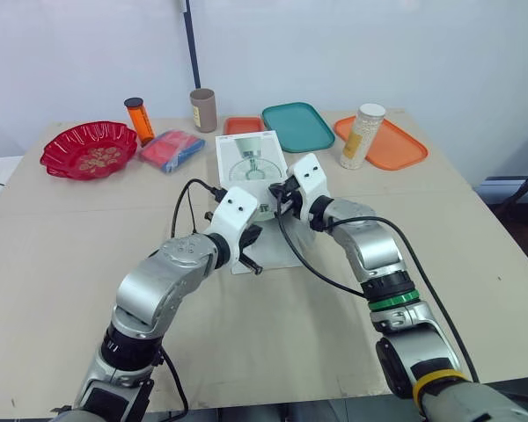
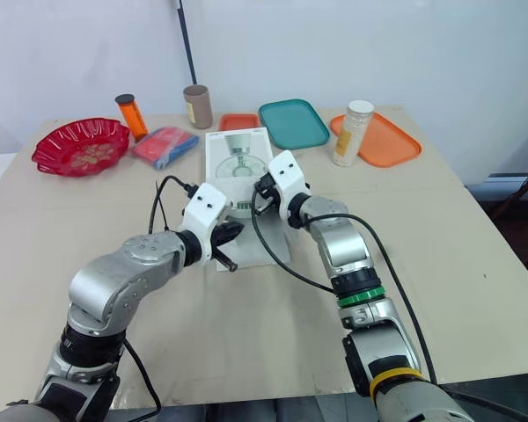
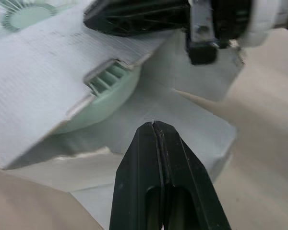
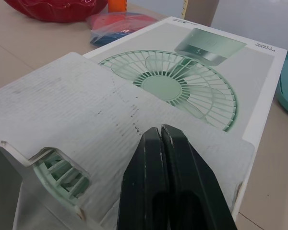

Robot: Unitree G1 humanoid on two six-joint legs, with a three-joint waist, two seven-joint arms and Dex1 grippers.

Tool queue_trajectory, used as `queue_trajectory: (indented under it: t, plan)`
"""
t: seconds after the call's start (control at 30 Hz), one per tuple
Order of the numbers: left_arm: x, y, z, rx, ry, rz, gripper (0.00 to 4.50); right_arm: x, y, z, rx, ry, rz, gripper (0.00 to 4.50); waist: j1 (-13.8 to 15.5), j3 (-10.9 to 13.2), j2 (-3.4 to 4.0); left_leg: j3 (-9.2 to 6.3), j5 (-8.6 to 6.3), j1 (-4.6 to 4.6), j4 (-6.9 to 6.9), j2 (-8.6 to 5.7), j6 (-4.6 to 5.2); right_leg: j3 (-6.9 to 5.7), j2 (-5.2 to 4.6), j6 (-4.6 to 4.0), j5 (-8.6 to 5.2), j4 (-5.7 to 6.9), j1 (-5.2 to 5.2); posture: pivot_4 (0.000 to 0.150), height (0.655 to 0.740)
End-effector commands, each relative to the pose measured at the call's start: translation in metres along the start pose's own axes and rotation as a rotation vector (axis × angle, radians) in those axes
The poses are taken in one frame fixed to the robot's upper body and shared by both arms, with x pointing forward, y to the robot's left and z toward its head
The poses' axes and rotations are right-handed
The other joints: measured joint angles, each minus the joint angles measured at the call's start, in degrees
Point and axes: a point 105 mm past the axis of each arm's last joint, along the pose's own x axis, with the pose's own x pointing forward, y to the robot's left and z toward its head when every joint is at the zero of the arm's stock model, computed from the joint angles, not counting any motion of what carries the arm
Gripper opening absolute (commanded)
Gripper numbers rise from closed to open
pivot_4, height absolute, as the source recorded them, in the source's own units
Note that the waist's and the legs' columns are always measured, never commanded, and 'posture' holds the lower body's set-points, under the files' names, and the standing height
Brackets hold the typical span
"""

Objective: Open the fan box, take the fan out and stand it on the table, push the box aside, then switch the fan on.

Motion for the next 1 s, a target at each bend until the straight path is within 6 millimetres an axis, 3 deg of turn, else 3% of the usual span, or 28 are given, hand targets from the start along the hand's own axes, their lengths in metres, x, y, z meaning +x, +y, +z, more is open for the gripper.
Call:
queue_trajectory:
  t: [0.03, 0.53, 0.8, 1.0]
  plan:
    - [0.004, 0.007, 0.013, 0.059, -0.056, 0.053, 0.0, 0.001, 0.007, -0.012, 0.008, 0.036, 0.014, 0.05, 0.0, 0.0, 0.0, 0.01, 0.0, 0.0, -0.01, 0.0, 0.0, 0.01, 0.0, 0.0, 0.0, -0.01, -0.01, 0.15, 0.74]
    - [-0.002, 0.007, -0.009, 0.135, 0.029, 0.062, 0.0, 0.0, 0.009, -0.016, 0.004, 0.047, 0.017, 0.05, -0.03, -0.05, 0.01, 0.01, 0.0, 0.05, -0.06, 0.01, 0.0, 0.01, 0.0, 0.0, 0.0, 0.0, 0.02, 0.15, 0.74]
    - [-0.026, 0.025, -0.014, 0.132, 0.063, 0.129, 0.0, 0.001, 0.011, -0.02, -0.008, 0.058, 0.019, 0.05, -0.05, -0.06, 0.01, 0.03, 0.0, 0.09, -0.1, 0.01, 0.0, 0.05, 0.02, 0.0, 0.0, 0.0, 0.03, 0.15, 0.74]
    - [-0.032, 0.038, -0.014, 0.1, 0.065, 0.18, 0.0, 0.002, 0.012, -0.023, -0.013, 0.065, 0.022, 0.05, -0.04, -0.09, -0.03, 0.03, 0.0, 0.1, -0.1, 0.01, -0.01, 0.05, 0.01, 0.0, 0.0, -0.01, 0.04, 0.15, 0.74]
